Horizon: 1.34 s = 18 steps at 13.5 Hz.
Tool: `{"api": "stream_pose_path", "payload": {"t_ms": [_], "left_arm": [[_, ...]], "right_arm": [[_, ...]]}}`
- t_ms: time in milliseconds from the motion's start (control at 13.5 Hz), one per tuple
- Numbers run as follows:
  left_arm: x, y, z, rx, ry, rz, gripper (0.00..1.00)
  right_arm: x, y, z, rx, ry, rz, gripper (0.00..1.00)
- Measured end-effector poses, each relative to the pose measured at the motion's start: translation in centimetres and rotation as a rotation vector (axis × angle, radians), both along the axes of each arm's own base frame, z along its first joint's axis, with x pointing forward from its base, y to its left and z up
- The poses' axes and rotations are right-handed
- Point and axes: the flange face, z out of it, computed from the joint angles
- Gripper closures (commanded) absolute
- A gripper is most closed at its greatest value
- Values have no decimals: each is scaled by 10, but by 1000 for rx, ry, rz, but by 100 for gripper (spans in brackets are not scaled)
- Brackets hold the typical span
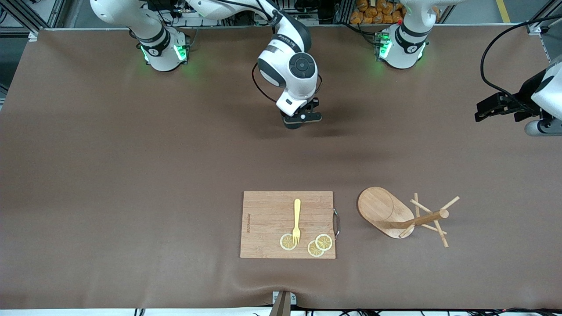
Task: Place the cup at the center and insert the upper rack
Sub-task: 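Lower the mug onto the table center and open the right gripper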
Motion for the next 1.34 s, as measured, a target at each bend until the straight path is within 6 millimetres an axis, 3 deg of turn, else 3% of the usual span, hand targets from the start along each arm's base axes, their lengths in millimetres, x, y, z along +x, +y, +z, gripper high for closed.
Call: {"api": "stream_pose_path", "payload": {"t_ms": [223,520,743,966,1114,1337], "left_arm": [[0,-1,1,0,-1,-1,0],[-9,-12,6,2,-4,-20,0],[-28,-37,10,13,-1,-14,0],[-49,-56,18,29,-11,17,0],[-61,-69,24,39,-20,60,0],[-82,-109,34,61,-41,128,0]], "right_arm": [[1,0,1,-3,-9,6,44],[5,3,9,11,-20,4,2],[18,6,30,31,-39,-6,0],[50,-18,89,33,-42,-21,0],[82,-57,151,41,-44,-14,0],[126,-135,240,81,-88,-48,0]]}}
